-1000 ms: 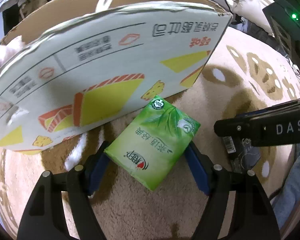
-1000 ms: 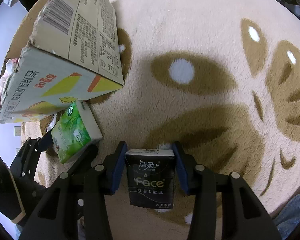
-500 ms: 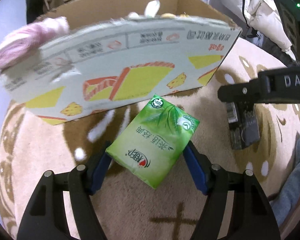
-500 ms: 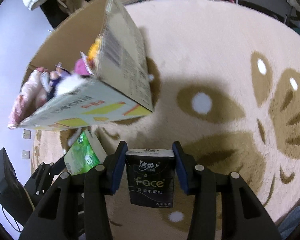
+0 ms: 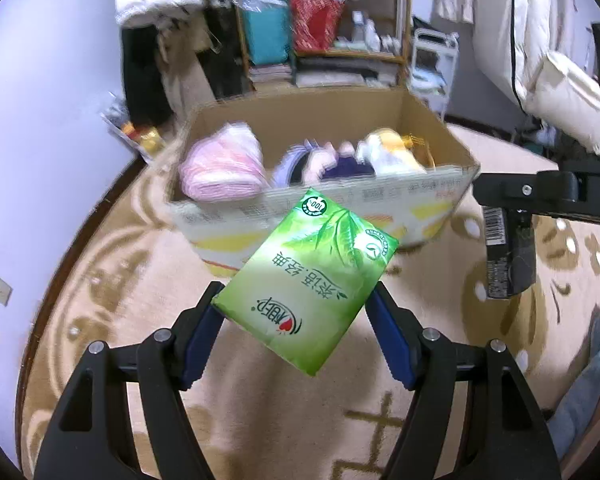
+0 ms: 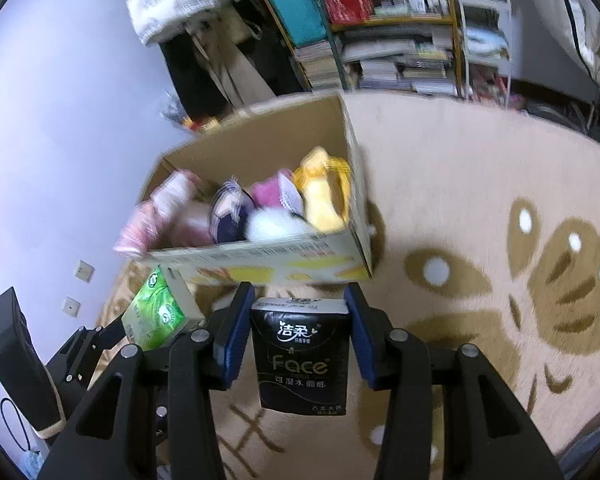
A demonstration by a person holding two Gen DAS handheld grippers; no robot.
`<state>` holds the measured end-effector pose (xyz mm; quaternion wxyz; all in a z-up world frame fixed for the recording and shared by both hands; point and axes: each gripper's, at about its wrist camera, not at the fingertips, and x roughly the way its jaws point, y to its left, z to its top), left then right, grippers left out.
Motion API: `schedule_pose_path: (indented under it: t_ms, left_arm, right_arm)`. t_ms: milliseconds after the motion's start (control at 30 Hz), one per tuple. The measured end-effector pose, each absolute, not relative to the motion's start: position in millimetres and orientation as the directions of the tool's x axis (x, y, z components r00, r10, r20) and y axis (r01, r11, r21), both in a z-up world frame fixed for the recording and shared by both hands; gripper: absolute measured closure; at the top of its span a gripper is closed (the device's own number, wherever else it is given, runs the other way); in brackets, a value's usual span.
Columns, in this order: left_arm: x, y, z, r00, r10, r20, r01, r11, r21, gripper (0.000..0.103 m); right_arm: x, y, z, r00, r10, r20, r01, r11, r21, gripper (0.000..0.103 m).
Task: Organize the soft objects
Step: 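Lift both tissue packs and carry them over the box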
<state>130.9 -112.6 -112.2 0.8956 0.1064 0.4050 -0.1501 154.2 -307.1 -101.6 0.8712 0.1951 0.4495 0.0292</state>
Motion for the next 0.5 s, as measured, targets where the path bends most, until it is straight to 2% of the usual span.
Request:
schedule_pose_path:
  t_ms: [233, 500]
  left_arm:
    - [126, -89, -62, 0.735, -0.167, -0.657, 0.310, 0.945, 0.106, 0.032]
    - [145, -83, -38, 0.763, -0.188, -0.619, 0.291, 0.954, 0.069, 0.033]
  right_arm:
    - [143, -302, -65, 0.690, 0.205, -0.694, 0.086, 0.929, 0.359, 0.055]
    - [144, -309, -41, 0.769, 0.184, -0.611, 0.043, 0.940, 0.338, 0.055]
